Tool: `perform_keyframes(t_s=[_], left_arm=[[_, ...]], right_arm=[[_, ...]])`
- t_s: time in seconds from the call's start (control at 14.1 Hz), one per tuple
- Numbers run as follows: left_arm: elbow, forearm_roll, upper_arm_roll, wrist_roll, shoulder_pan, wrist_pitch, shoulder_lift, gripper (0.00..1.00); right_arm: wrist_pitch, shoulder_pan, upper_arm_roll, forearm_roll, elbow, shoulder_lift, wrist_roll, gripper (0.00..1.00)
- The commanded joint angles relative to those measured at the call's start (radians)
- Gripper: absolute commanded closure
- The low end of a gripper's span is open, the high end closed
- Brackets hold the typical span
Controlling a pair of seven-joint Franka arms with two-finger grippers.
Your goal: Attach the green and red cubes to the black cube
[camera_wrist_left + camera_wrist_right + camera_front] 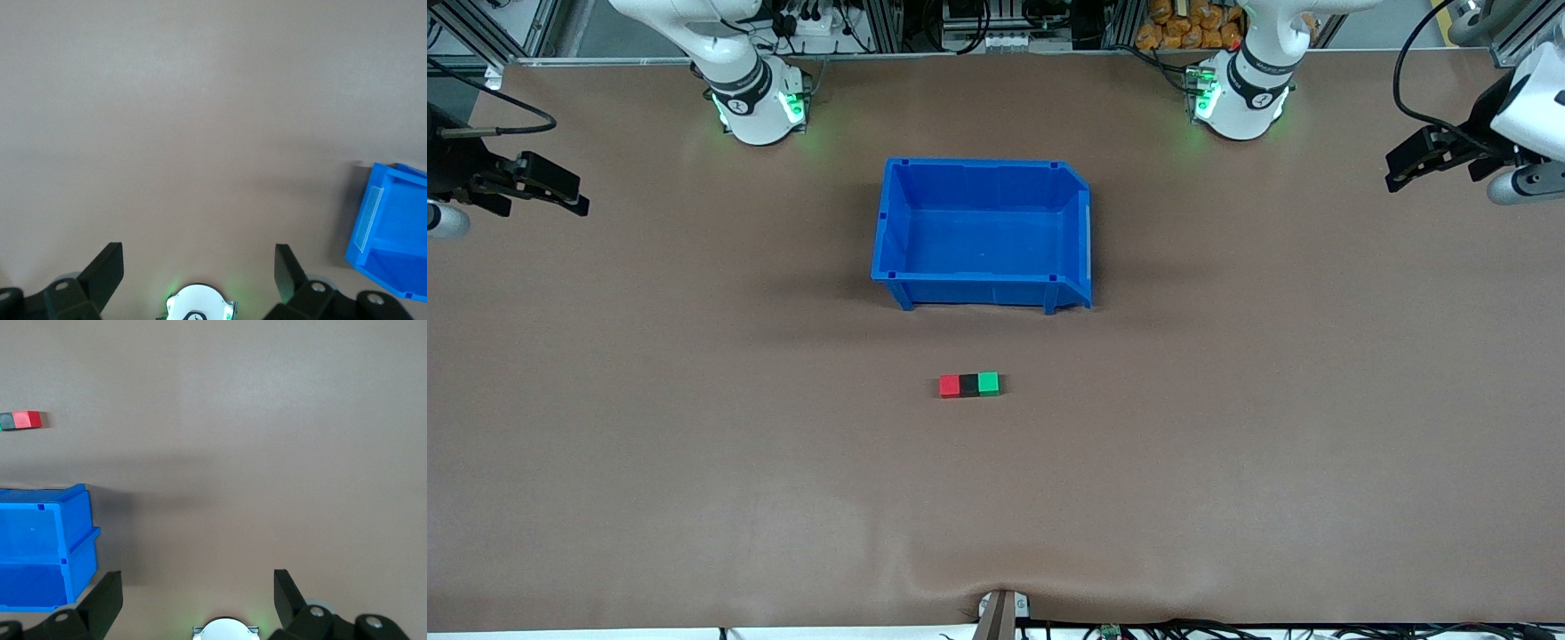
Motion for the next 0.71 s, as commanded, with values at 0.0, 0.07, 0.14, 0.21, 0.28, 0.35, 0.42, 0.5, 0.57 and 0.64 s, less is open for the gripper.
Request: perform_keyframes(t_s=[0.0, 0.07, 0.14, 0.21, 0.28, 0.35, 0.42, 0.5, 0.57, 0.64], left_arm=[[0.004, 0.002, -0.001, 0.076, 0.015, 0.01, -0.018, 0.0], [0.006, 0.001, -0.002, 0.113, 0.026, 0.01, -0.02, 0.0], [0.01, -0.003, -0.002, 0.142, 0.027, 0.01, -0.02, 0.0], [0.015, -0.004, -0.002, 0.144, 0.027, 0.01, -0.018, 0.0], [0.019, -0.007, -0.002, 0.141, 0.027, 0.01, -0.018, 0.0], [0.026, -0.021, -0.002, 0.136, 0.029, 0.01, -0.017, 0.0], [0.035, -0.045, -0.001, 0.129, 0.03, 0.01, -0.014, 0.0], [0.05, -0.067, 0.001, 0.118, 0.033, 0.009, -0.005, 0.0], [0.056, -0.068, 0.004, 0.11, 0.042, 0.007, -0.003, 0.0], [0.056, -0.068, 0.004, 0.11, 0.043, 0.003, -0.003, 0.0]], right_arm=[[0.004, 0.003, -0.002, 0.0, -0.01, -0.011, 0.015, 0.0], [0.004, 0.003, -0.002, 0.0, -0.01, -0.011, 0.015, 0.0], [0.004, 0.003, -0.002, 0.002, -0.01, -0.011, 0.015, 0.0], [0.004, 0.003, -0.002, 0.002, -0.01, -0.011, 0.016, 0.0], [0.004, 0.003, -0.002, 0.002, -0.01, -0.011, 0.015, 0.0], [0.004, 0.003, 0.0, 0.002, -0.01, -0.011, 0.015, 0.0], [0.004, 0.003, -0.002, 0.002, -0.01, -0.011, 0.015, 0.0], [0.004, 0.001, -0.002, 0.002, -0.01, -0.011, 0.015, 0.0], [0.004, 0.001, -0.002, 0.0, -0.01, -0.011, 0.015, 0.0], [0.004, 0.003, -0.002, 0.0, -0.01, -0.011, 0.015, 0.0]])
